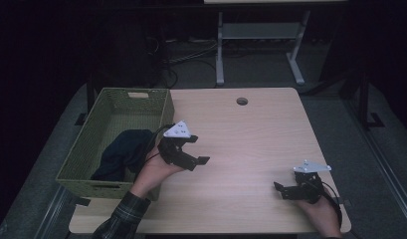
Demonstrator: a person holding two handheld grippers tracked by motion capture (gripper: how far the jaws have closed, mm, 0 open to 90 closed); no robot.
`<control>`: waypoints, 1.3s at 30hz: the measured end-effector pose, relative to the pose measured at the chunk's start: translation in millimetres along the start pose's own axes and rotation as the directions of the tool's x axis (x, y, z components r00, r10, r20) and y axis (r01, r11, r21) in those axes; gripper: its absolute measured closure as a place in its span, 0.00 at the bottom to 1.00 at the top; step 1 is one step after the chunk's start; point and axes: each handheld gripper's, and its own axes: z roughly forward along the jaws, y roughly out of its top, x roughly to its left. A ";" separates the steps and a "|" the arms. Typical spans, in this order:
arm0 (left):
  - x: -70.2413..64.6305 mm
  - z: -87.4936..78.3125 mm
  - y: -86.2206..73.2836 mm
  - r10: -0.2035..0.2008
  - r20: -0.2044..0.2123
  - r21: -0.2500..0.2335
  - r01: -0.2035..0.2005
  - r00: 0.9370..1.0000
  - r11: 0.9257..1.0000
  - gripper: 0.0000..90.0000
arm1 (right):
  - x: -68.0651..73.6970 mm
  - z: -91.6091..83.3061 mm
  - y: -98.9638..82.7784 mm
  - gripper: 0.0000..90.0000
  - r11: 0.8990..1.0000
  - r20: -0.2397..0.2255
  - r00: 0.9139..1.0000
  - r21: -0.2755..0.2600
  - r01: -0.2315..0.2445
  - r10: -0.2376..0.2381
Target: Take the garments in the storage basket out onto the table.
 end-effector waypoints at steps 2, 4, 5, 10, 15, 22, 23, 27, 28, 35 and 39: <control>1.3 -3.7 1.7 -0.003 -0.001 -0.006 0.003 1.000 1.000 0.15 | 0.0 0.0 0.0 0.08 1.000 -0.001 1.000 0.000 -0.001 0.001; 2.4 -7.4 2.3 -0.012 -0.004 -0.012 0.012 1.000 1.000 0.15 | 0.0 0.0 0.0 0.08 1.000 0.000 1.000 0.000 -0.001 0.001; 2.6 -8.8 2.4 -0.014 -0.006 -0.010 0.014 1.000 1.000 0.15 | 0.0 0.0 0.0 0.08 1.000 0.000 1.000 0.000 -0.001 0.001; 4.3 -17.6 4.1 -0.018 -0.016 -0.015 0.018 1.000 1.000 0.15 | 0.0 0.0 0.0 0.08 1.000 0.000 1.000 0.000 -0.001 0.001; 6.8 -23.7 4.2 -0.029 -0.018 -0.016 0.029 0.999 0.999 0.15 | 0.1 0.0 0.0 0.08 1.000 0.001 1.000 -0.001 -0.001 0.001; 9.4 -32.4 5.0 -0.036 -0.029 -0.021 0.035 0.999 0.999 0.16 | 0.1 0.0 0.0 0.08 1.000 0.001 1.000 0.000 -0.001 0.001; 10.1 -33.9 4.9 -0.034 -0.031 -0.019 0.034 0.999 0.999 0.16 | 0.1 0.0 0.0 0.08 1.000 0.001 1.000 -0.001 -0.001 0.001; 13.3 -40.3 4.2 -0.036 -0.045 -0.017 0.035 0.998 0.999 0.16 | 0.1 0.0 0.0 0.08 1.000 0.001 1.000 -0.001 -0.001 0.001; 13.9 -41.6 4.1 -0.039 -0.047 -0.019 0.038 0.998 0.999 0.16 | 0.1 0.0 0.0 0.08 1.000 0.001 1.000 -0.001 -0.001 0.001; 20.2 -55.8 2.2 -0.051 -0.070 -0.033 0.049 0.996 0.998 0.16 | 0.1 0.0 0.0 0.08 1.000 0.001 1.000 -0.001 -0.001 0.001; 23.1 -63.4 0.4 -0.058 -0.080 -0.041 0.055 0.995 0.998 0.16 | 0.1 -0.1 0.0 0.08 1.000 0.000 1.000 -0.001 -0.001 0.001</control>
